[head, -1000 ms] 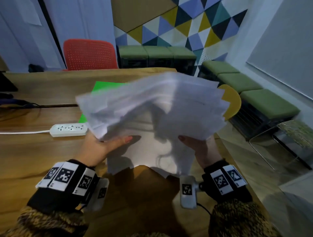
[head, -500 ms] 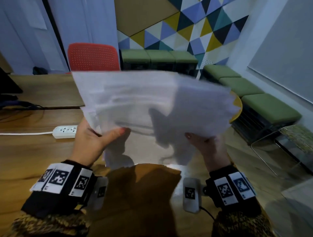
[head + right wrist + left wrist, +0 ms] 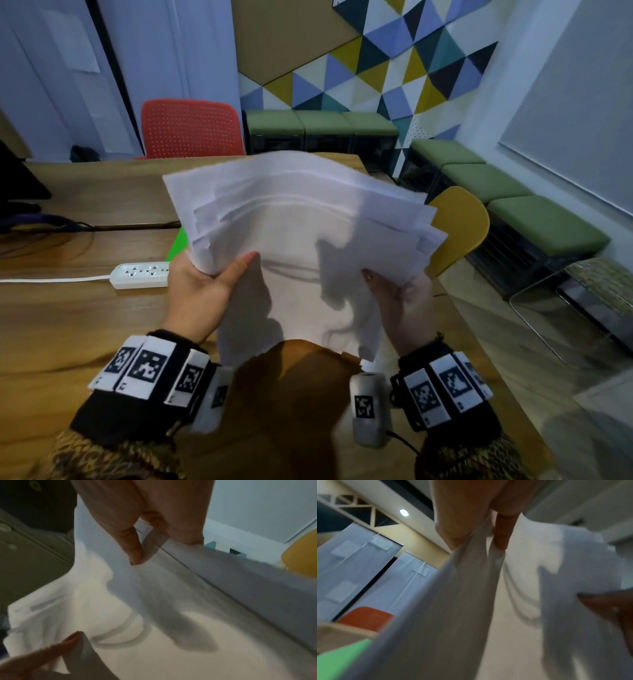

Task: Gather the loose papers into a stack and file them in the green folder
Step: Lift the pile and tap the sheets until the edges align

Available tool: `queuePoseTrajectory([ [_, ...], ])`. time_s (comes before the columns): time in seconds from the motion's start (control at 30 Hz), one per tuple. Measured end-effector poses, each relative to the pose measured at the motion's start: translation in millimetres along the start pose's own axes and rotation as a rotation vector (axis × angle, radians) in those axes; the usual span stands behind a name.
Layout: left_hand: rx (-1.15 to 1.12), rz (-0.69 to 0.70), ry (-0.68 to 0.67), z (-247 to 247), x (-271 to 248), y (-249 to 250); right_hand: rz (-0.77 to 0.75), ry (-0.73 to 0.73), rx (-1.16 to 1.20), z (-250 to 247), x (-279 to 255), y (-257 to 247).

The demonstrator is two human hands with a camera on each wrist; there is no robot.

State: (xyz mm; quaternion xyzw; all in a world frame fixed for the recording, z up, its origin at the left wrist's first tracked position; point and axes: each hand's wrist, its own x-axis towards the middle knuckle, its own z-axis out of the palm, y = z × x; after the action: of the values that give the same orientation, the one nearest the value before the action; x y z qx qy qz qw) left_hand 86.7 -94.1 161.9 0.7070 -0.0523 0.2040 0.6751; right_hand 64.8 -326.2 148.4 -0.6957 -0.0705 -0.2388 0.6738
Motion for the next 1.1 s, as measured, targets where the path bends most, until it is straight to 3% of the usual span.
queuePoseTrajectory([
  [0.23,-0.018,-0.042,-0.058,4,-2,5,0.056,0.086,0.064,3,-4,-2],
  [0.43,-0.051,0.069,-0.036,3,-5,22,-0.076,0.155,0.091,6,-4,-22],
  [0.57,-0.015,0.261,0.039,7,-15,28,-0.268,0.220,-0.041,14,-5,-36],
  [0.67,0.091,0.439,0.142,7,-13,22,-0.418,0.241,-0.401,21,-4,-43],
  [0.77,0.379,0.646,0.144,1,-12,19,-0.406,0.178,-0.612,20,-4,-44],
  [0.9,0.514,0.625,0.065,0,-14,27,-0.398,0.189,-0.656,15,-4,-46],
  [1.1,0.410,0.492,0.088,-12,-12,25,-0.361,0.258,-0.591,10,-1,-47],
])
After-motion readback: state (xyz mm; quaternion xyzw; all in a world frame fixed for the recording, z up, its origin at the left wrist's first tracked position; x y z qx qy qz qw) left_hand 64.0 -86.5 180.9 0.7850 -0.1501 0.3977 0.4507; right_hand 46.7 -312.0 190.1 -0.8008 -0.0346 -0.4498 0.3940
